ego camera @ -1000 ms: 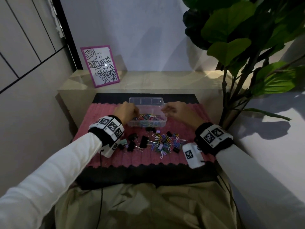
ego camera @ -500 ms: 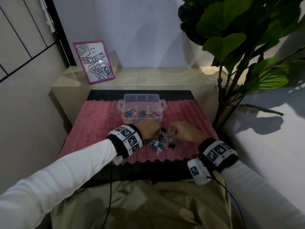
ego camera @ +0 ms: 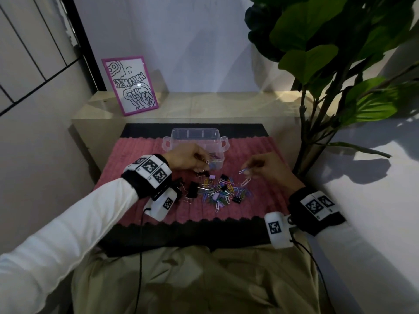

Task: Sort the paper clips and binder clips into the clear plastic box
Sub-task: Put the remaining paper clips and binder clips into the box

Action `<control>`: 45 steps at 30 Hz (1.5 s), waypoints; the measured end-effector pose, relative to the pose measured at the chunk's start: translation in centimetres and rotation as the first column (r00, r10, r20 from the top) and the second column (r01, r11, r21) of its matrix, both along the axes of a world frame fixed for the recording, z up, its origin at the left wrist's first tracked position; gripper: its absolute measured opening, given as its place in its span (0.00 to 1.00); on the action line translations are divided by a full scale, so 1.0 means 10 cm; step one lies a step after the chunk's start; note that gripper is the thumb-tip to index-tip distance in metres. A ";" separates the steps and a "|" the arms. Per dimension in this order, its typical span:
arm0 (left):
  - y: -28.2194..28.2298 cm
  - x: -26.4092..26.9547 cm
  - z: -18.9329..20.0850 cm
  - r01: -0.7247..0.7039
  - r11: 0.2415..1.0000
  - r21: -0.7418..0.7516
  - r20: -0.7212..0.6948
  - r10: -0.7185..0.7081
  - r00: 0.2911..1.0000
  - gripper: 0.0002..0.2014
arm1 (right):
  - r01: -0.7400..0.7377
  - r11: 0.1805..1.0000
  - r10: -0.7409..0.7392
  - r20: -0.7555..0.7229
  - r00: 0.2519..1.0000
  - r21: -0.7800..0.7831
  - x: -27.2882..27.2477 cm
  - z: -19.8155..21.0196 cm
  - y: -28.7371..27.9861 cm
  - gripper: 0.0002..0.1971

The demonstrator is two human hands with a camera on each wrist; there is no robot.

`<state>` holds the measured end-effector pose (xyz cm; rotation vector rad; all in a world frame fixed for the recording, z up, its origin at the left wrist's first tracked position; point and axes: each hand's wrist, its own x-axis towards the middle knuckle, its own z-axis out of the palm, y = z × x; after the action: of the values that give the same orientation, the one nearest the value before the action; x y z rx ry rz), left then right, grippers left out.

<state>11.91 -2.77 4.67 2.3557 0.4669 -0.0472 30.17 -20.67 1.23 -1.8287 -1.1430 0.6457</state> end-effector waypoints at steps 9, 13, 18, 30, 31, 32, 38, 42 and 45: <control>0.22 -0.10 0.18 -0.150 0.947 0.283 0.106 0.124 0.987 0.06 | 0.035 0.997 -0.021 -0.193 0.981 0.069 -0.06 0.06 0.05 0.08; 0.35 -0.07 0.19 -0.146 0.887 0.438 0.015 0.156 0.988 0.08 | 0.015 0.996 0.001 -0.187 0.982 0.084 -0.13 0.21 0.20 0.06; 0.29 -0.09 0.09 -0.246 0.855 0.457 0.017 0.268 0.963 0.15 | -0.040 0.998 0.046 -0.124 0.991 0.048 -0.24 0.45 0.64 0.08; -0.31 0.00 -0.21 0.253 0.893 0.372 -0.177 -0.200 0.964 0.12 | -0.191 0.970 0.239 0.469 0.850 -0.150 -0.30 0.43 0.54 0.11; -0.33 0.03 -0.23 0.260 0.887 0.382 -0.193 -0.198 0.961 0.14 | -0.194 0.955 0.281 0.489 0.826 -0.223 -0.24 0.40 0.42 0.09; -0.34 0.06 -0.24 0.264 0.883 0.387 -0.211 -0.194 0.958 0.15 | -0.188 0.932 0.325 0.488 0.810 -0.309 -0.18 0.36 0.30 0.09; -0.39 0.20 -0.18 0.313 0.892 0.325 -0.306 -0.214 0.928 0.14 | -0.263 0.804 0.504 0.376 0.777 -0.534 -0.15 0.07 0.00 0.25; -0.32 0.19 -0.17 0.299 0.924 0.236 -0.298 -0.224 0.928 0.12 | -0.248 0.870 0.423 0.389 0.818 -0.425 -0.16 -0.02 0.01 0.13; -0.22 0.10 -0.18 0.245 0.962 0.120 -0.249 -0.210 0.946 0.11 | -0.217 0.925 0.307 0.273 0.912 -0.313 -0.08 0.00 -0.02 0.11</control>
<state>12.93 -4.99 2.91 2.5549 0.3152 -0.4160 29.38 -20.90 1.20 -2.0870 -1.6044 0.7100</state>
